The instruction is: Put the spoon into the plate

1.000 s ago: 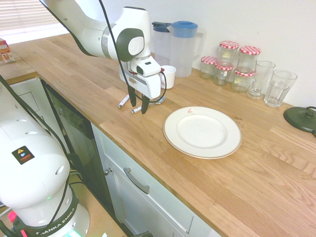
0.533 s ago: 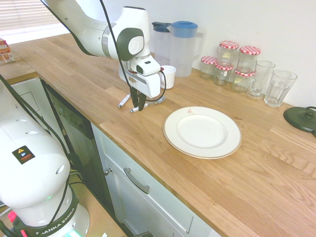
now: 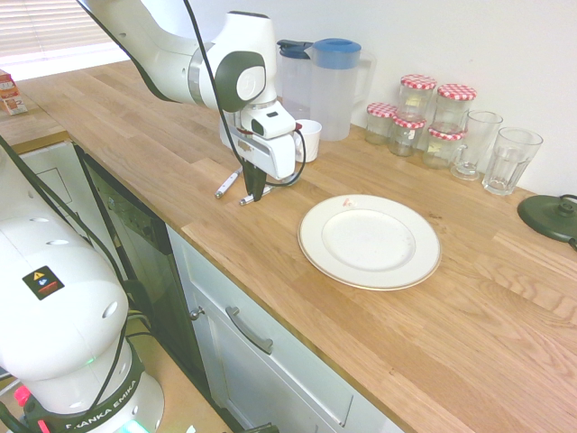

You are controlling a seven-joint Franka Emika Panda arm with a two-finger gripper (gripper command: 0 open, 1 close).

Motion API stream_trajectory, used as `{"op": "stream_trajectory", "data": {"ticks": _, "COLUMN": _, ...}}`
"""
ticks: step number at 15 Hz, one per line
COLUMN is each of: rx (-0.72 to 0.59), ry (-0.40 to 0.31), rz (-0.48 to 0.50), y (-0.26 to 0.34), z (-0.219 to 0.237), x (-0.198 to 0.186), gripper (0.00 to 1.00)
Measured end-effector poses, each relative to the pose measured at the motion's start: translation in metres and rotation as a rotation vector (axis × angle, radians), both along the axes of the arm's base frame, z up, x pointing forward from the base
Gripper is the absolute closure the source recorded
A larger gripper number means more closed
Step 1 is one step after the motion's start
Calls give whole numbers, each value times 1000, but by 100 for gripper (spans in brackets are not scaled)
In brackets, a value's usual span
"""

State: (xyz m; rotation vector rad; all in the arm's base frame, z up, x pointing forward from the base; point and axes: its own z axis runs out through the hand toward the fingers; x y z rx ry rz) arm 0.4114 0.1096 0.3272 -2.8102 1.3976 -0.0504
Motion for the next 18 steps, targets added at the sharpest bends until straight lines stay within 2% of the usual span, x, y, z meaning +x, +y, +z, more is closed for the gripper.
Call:
{"op": "stream_trajectory", "data": {"ticks": 3, "rx": 18, "ry": -15, "rz": 28, "y": -16, "z": 20, "x": 2, "gripper": 100}}
{"op": "stream_trajectory", "data": {"ticks": 8, "rx": 24, "ry": -49, "rz": 67, "y": -70, "z": 88, "x": -5, "gripper": 100}}
{"op": "stream_trajectory", "data": {"ticks": 13, "rx": 31, "ry": -34, "rz": 79, "y": -171, "z": 85, "x": -9, "gripper": 100}}
{"op": "stream_trajectory", "data": {"ticks": 18, "rx": 21, "ry": -16, "rz": 51, "y": -224, "z": 57, "x": -12, "gripper": 100}}
